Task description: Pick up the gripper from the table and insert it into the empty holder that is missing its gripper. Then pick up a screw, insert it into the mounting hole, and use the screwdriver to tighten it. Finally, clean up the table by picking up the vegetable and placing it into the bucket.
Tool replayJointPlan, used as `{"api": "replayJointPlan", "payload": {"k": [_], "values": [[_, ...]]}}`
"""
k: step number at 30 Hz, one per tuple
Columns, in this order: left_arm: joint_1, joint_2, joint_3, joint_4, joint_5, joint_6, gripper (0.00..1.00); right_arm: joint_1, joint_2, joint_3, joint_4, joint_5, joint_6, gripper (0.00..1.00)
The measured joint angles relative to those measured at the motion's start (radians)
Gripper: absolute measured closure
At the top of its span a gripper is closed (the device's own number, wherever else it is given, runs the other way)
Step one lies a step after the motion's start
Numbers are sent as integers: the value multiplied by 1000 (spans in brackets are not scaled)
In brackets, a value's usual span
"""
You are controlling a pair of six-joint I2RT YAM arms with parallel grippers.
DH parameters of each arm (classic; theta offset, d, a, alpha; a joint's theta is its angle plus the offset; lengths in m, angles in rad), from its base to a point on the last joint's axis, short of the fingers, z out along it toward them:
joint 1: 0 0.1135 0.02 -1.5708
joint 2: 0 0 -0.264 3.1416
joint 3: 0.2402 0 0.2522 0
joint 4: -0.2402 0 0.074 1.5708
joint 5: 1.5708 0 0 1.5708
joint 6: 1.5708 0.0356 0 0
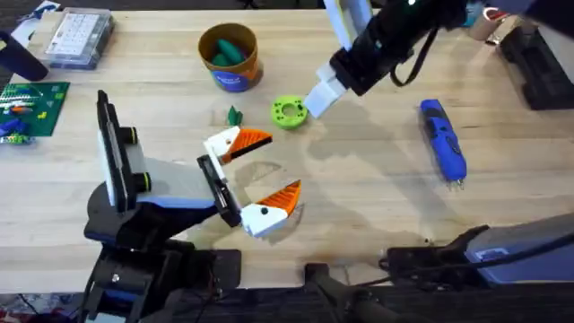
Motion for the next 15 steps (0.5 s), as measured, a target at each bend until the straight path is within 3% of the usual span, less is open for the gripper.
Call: {"api": "replayJointPlan", "payload": {"k": [4,15], "values": [[0,0,0,0,0,0,15,0,1,-74,132,0,11,4],[0,0,0,0,0,0,14,55,125,-81,339,1,13,5]]}}
